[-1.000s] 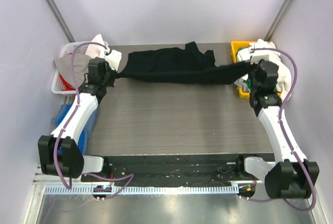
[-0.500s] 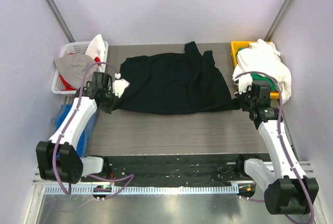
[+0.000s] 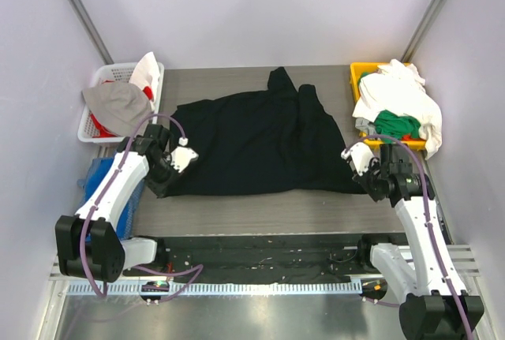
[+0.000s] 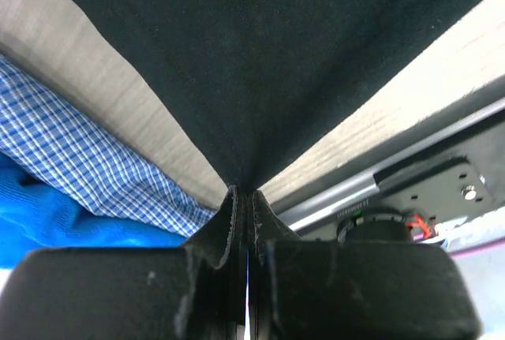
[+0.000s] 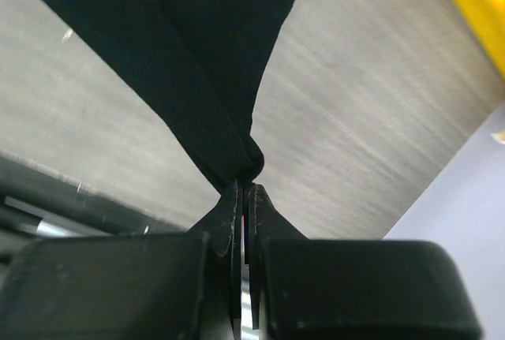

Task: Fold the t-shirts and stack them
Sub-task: Flatten out the tshirt

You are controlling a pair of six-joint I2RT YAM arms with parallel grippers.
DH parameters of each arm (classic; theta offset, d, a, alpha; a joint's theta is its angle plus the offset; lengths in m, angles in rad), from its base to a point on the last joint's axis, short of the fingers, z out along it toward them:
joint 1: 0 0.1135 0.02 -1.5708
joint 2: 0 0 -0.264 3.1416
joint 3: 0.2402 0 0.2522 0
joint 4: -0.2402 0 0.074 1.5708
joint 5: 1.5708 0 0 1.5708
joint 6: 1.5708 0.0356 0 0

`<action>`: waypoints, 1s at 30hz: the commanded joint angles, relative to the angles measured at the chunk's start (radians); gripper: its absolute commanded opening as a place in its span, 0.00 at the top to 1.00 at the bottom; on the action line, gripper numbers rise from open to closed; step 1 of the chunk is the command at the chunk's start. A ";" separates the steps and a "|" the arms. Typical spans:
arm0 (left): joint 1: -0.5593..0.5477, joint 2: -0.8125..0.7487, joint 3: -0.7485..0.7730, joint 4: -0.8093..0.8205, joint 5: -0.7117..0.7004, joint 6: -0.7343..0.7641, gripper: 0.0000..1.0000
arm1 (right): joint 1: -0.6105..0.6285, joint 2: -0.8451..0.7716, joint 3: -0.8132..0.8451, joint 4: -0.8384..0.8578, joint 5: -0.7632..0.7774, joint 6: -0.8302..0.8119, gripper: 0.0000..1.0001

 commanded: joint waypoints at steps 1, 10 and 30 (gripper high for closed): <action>-0.003 -0.026 -0.013 -0.073 -0.041 0.032 1.00 | -0.005 -0.019 0.011 -0.135 -0.020 -0.094 0.99; -0.003 -0.017 -0.019 -0.066 -0.060 0.038 0.65 | -0.005 0.085 0.003 -0.183 -0.020 -0.137 0.76; -0.003 0.310 0.330 0.500 -0.001 -0.210 0.22 | -0.003 0.433 0.235 0.686 0.001 0.254 0.32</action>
